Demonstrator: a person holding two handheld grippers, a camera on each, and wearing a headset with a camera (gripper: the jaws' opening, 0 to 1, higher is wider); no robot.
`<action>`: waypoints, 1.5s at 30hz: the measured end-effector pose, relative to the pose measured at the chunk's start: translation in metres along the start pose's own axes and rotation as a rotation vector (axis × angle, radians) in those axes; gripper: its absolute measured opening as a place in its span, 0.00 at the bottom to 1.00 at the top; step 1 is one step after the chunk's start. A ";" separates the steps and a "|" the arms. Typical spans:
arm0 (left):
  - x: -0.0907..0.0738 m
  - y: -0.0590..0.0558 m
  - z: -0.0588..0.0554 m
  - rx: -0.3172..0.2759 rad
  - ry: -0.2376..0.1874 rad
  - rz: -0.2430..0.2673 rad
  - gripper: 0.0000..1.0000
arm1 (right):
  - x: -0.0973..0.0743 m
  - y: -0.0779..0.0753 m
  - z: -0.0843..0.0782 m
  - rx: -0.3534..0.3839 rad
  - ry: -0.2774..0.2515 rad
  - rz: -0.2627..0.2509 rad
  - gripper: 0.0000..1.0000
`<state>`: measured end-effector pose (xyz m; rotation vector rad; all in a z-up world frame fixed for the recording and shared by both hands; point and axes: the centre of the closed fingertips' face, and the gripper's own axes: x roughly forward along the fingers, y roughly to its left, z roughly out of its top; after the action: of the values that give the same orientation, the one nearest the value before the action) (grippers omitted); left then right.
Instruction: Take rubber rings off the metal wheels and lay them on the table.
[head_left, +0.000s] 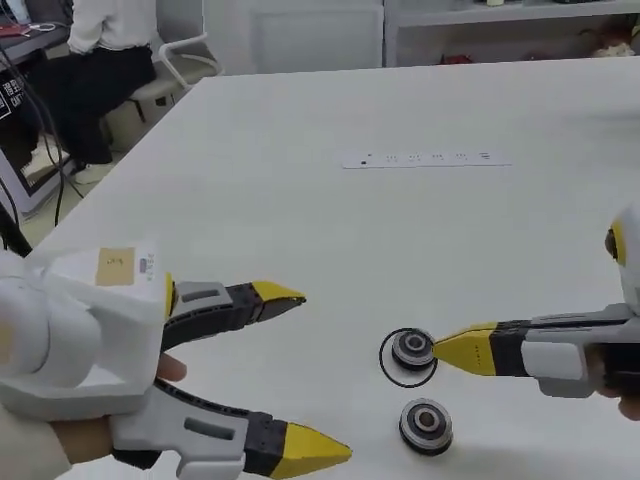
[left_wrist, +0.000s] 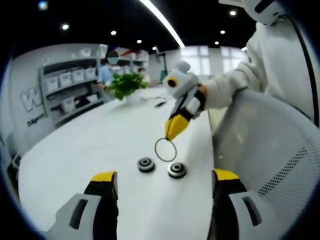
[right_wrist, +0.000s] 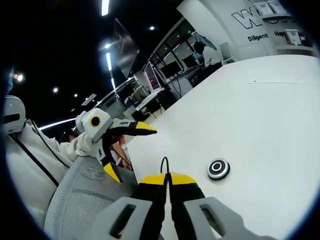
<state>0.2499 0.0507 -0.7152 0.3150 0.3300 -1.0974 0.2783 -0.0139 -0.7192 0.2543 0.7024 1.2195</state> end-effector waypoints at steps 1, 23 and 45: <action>-0.001 0.001 -0.002 -0.002 0.002 0.005 0.78 | 0.000 0.000 0.000 -0.001 0.001 0.001 0.00; -0.003 0.009 -0.038 -0.110 0.023 0.037 0.82 | 0.023 0.011 -0.012 -0.030 0.070 0.015 0.00; 0.004 0.001 -0.052 -0.124 0.065 -0.007 0.83 | 0.049 -0.004 -0.040 -0.080 0.187 -0.033 0.00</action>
<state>0.2466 0.0695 -0.7642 0.2398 0.4549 -1.0705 0.2645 0.0222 -0.7691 0.0625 0.8141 1.2476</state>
